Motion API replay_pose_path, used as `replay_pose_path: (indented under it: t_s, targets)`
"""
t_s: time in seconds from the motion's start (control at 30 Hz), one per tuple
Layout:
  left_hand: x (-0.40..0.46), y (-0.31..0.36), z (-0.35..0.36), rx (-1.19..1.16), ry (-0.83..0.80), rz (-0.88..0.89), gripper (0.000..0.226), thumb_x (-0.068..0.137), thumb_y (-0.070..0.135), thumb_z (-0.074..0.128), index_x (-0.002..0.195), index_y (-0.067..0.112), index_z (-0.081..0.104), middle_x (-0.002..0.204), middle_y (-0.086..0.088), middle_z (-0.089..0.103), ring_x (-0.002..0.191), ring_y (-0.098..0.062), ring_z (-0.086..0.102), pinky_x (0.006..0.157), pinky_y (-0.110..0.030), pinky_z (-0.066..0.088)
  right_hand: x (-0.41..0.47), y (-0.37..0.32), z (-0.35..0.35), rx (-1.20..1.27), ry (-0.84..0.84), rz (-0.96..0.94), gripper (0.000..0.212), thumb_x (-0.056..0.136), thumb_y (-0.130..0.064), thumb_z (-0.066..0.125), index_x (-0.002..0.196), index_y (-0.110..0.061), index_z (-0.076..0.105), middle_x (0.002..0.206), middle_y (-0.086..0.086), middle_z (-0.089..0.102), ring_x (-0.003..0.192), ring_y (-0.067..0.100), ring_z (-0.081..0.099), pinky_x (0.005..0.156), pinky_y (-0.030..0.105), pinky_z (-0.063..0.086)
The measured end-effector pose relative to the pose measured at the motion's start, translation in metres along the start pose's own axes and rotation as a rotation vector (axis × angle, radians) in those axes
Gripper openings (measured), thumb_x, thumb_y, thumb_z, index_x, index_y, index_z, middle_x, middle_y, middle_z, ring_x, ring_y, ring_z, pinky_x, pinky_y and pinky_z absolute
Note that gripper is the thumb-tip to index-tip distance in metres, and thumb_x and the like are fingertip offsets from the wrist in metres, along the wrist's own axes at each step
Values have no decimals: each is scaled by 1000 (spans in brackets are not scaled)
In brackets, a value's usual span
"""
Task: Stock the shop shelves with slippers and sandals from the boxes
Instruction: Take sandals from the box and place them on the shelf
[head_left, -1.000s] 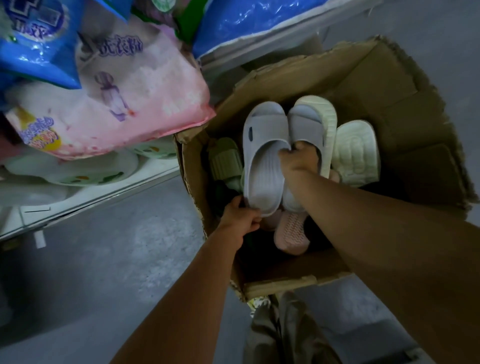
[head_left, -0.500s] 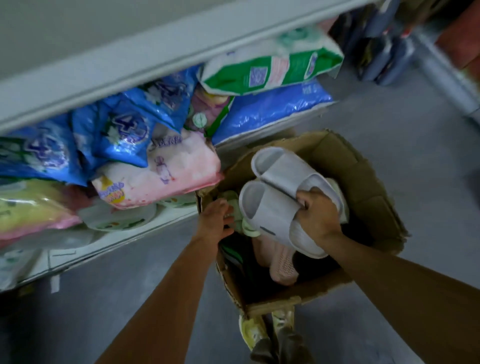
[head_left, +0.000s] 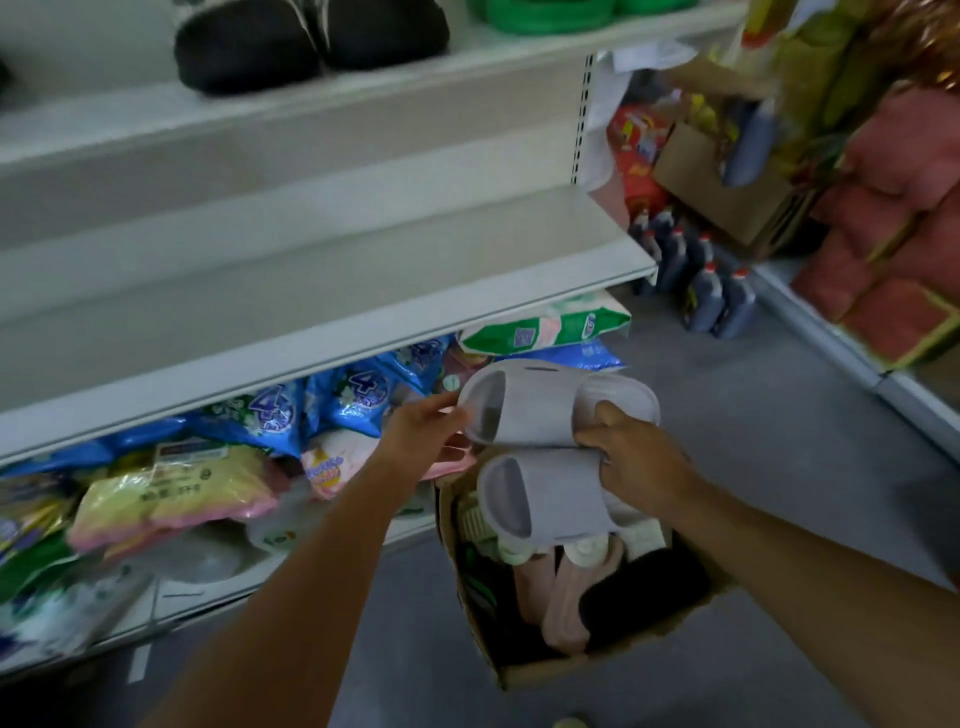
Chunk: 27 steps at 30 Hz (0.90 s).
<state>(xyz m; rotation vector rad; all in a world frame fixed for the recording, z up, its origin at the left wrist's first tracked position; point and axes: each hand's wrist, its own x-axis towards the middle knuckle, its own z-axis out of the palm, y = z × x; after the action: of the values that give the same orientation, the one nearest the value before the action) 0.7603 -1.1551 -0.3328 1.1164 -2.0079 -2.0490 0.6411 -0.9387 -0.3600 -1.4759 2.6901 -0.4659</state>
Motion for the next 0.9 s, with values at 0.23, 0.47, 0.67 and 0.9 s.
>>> replay_pose_path:
  t_s: [0.23, 0.47, 0.67, 0.9]
  targets:
    - [-55, 49, -23, 54, 60, 94, 23, 85, -7, 59, 95, 12, 66, 66, -15, 67, 59, -27, 63, 58, -32, 58, 20, -26, -73, -95, 15, -80, 40, 71, -16, 44, 93, -26, 76, 84, 10, 71, 67, 35, 65, 55, 33, 50]
    - [-106, 74, -36, -89, 149, 145, 25, 84, -8, 58, 108, -2, 65, 79, -23, 67, 63, -28, 65, 58, -33, 59, 32, -59, -139, 102, 46, -94, 35, 92, -11, 49, 115, -28, 69, 113, 5, 70, 100, 27, 63, 72, 27, 41]
    - [-145, 82, -55, -219, 238, 164, 28, 87, -10, 57, 114, -4, 57, 93, -29, 66, 60, -28, 68, 56, -32, 59, 55, -101, -170, 603, -48, -1, 33, 92, 0, 45, 107, -13, 71, 109, -4, 66, 102, 8, 57, 88, 17, 37]
    - [-178, 80, -89, -284, 299, 184, 24, 82, -8, 65, 101, 2, 53, 81, -18, 70, 71, -33, 70, 76, -45, 59, 91, -165, -172, 634, -107, -78, 23, 85, -36, 66, 85, -13, 65, 82, 1, 64, 75, 13, 57, 67, 27, 43]
